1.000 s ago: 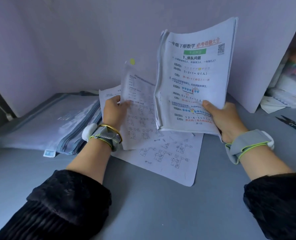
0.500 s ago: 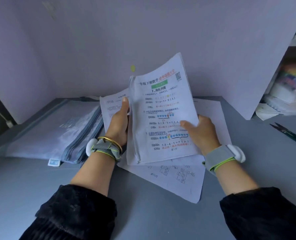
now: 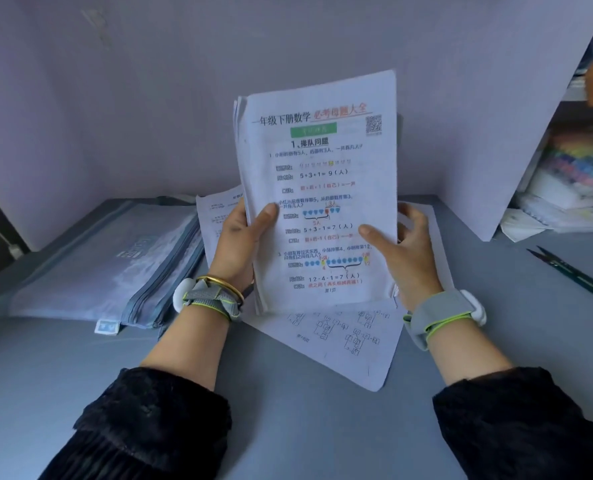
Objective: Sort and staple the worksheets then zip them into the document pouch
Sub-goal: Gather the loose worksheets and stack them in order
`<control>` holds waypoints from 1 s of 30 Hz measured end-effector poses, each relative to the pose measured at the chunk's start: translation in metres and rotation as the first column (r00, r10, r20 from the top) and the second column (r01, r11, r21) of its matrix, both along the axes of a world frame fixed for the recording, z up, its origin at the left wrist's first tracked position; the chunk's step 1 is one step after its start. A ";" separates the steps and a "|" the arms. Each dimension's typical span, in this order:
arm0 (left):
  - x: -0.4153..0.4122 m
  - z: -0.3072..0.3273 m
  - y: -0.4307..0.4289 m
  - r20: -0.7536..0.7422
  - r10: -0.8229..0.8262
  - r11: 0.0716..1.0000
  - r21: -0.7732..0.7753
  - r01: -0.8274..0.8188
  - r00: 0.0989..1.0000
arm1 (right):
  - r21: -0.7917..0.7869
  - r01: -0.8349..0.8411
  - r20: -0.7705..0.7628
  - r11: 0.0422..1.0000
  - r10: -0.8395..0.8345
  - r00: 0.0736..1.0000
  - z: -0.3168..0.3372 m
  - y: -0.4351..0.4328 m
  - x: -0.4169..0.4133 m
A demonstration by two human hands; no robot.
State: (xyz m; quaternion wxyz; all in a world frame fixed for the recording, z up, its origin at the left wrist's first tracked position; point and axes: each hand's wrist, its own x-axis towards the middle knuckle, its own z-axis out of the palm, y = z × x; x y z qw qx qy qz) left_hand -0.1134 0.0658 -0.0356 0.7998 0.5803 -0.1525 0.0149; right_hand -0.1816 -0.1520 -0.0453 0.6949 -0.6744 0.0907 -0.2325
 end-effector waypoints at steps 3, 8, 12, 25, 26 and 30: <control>0.000 0.009 -0.001 0.051 0.005 1.000 -0.011 -0.004 0.999 | 0.028 -0.079 0.036 0.997 0.078 0.996 0.012 -0.005 -0.001; -0.005 0.040 -0.006 0.148 0.013 1.000 0.010 -0.015 0.989 | -0.009 -0.014 0.180 1.000 0.016 0.984 0.039 -0.008 -0.004; -0.013 0.052 -0.013 0.136 -0.044 0.999 0.011 0.043 0.990 | 0.009 -0.104 0.172 0.995 0.101 0.980 0.048 -0.012 -0.016; -0.024 0.020 -0.004 -0.034 -0.054 0.973 0.222 0.060 0.998 | 0.041 -0.196 -0.041 0.980 0.198 0.979 0.025 -0.006 -0.034; -0.024 0.019 -0.003 -0.040 -0.022 0.964 0.266 0.032 0.999 | 0.010 -0.179 -0.070 0.984 0.179 0.981 0.024 -0.005 -0.033; -0.022 0.014 -0.003 -0.105 0.016 0.915 0.402 0.028 0.994 | -0.022 -0.165 -0.102 0.986 0.162 0.982 0.019 0.002 -0.032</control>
